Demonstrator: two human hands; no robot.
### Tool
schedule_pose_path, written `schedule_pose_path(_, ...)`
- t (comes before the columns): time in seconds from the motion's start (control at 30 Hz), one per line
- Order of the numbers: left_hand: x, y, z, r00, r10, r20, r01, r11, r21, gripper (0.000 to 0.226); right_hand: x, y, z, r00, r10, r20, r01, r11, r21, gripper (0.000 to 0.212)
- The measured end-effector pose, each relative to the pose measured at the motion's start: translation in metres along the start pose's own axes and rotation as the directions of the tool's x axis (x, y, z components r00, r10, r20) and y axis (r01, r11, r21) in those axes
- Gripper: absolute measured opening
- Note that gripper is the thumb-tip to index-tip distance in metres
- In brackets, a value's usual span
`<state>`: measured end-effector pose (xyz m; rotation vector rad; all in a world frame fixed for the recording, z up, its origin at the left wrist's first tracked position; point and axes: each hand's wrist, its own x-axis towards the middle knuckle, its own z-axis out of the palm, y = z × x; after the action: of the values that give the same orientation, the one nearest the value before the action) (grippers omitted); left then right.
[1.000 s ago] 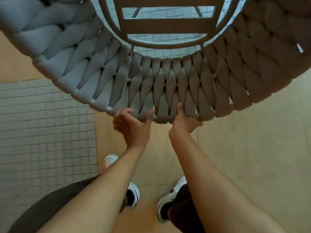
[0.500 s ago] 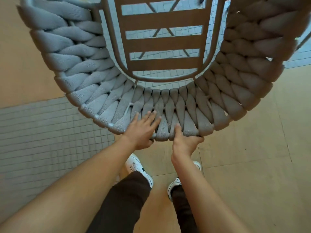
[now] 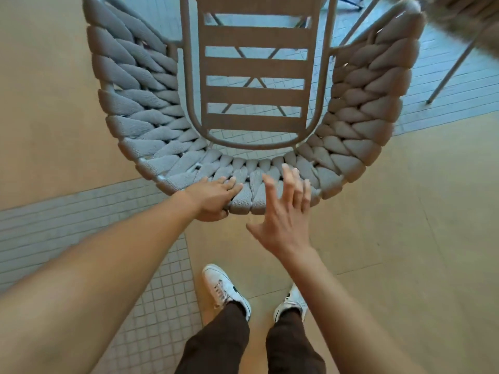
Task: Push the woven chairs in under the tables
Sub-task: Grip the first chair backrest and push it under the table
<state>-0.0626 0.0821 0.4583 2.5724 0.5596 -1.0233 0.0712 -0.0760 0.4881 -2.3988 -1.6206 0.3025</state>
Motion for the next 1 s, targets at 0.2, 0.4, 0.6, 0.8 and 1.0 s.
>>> schedule_pose_path(0.2, -0.012, -0.049, -0.033, 0.995, 0.093, 0.023, -0.094, 0.994, 0.05, 0.08, 0.071, 0.014, -0.001, 0.903, -0.133, 0.409, 0.275, 0.91, -0.309, 0.059)
schedule_pose_path(0.4, -0.021, -0.095, -0.078, 0.975, 0.156, -0.155, -0.148, 0.987, 0.063, 0.056, 0.116, -0.015, -0.02, 0.926, -0.163, 0.342, 0.273, 0.913, -0.303, 0.043)
schedule_pose_path(0.6, -0.006, -0.125, -0.122, 0.926, 0.124, -0.357, -0.06, 0.981, 0.185, 0.066, 0.171, -0.031, -0.037, 0.951, -0.014, 0.309, 0.1, 0.959, -0.265, 0.049)
schedule_pose_path(0.8, 0.038, -0.137, -0.167, 0.925, 0.017, -0.379, 0.072, 0.973, 0.219, 0.076, 0.221, -0.017, -0.049, 0.964, -0.01, 0.267, 0.087, 0.956, -0.281, 0.057)
schedule_pose_path(1.0, 0.056, -0.155, -0.17, 0.878, 0.13, -0.46, -0.004, 0.964, 0.265, 0.075, 0.242, -0.013, -0.053, 0.947, -0.042, 0.318, 0.133, 0.954, -0.268, 0.058)
